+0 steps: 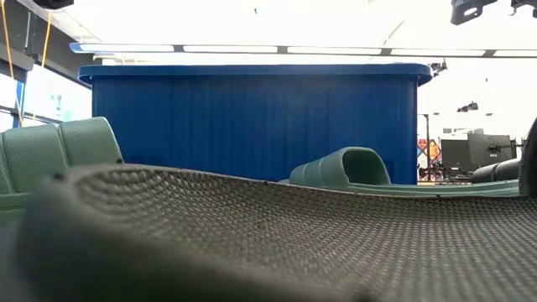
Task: Pick and place slides into bin
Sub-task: Put the black slide into the blue container
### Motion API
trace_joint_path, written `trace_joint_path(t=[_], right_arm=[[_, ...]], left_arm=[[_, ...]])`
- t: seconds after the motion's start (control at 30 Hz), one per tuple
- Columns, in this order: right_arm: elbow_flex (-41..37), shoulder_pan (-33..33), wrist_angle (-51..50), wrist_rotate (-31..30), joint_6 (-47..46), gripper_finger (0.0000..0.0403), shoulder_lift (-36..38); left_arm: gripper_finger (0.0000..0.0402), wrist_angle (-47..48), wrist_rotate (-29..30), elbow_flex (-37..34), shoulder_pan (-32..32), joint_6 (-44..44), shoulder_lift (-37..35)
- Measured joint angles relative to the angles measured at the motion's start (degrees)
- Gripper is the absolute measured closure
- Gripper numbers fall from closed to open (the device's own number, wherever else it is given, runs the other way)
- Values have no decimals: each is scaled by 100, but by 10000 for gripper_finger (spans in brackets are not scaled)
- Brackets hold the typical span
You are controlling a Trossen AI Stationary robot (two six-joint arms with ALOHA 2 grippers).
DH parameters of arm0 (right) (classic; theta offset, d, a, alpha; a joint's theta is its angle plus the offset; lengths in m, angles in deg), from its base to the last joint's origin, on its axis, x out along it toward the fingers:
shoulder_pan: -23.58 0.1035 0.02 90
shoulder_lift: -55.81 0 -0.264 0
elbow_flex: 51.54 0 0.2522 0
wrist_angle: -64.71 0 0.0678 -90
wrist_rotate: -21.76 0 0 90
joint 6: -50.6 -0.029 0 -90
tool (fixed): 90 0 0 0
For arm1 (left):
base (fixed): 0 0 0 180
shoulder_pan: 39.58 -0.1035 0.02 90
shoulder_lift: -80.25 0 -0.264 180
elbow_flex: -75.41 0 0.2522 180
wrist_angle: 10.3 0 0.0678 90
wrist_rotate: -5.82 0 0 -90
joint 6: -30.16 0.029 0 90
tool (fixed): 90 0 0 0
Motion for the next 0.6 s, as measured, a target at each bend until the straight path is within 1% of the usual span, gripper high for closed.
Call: trace_joint_path(t=[0.17, 0.37, 0.5, 0.6], right_arm=[[0, 0, 28, -66, -2, 274, -4], [0, 0, 55, -568, 105, 274, -5], [0, 0, 144, -1021, 764, 274, 0], [0, 0, 33, -1103, 1210, 274, -46]], left_arm=[[382, 43, 90, 0, 0, 174, 0], [382, 34, 75, 0, -2, 178, 0], [382, 25, -62, 0, -2, 134, 0], [382, 24, -277, 0, -2, 131, 0]])
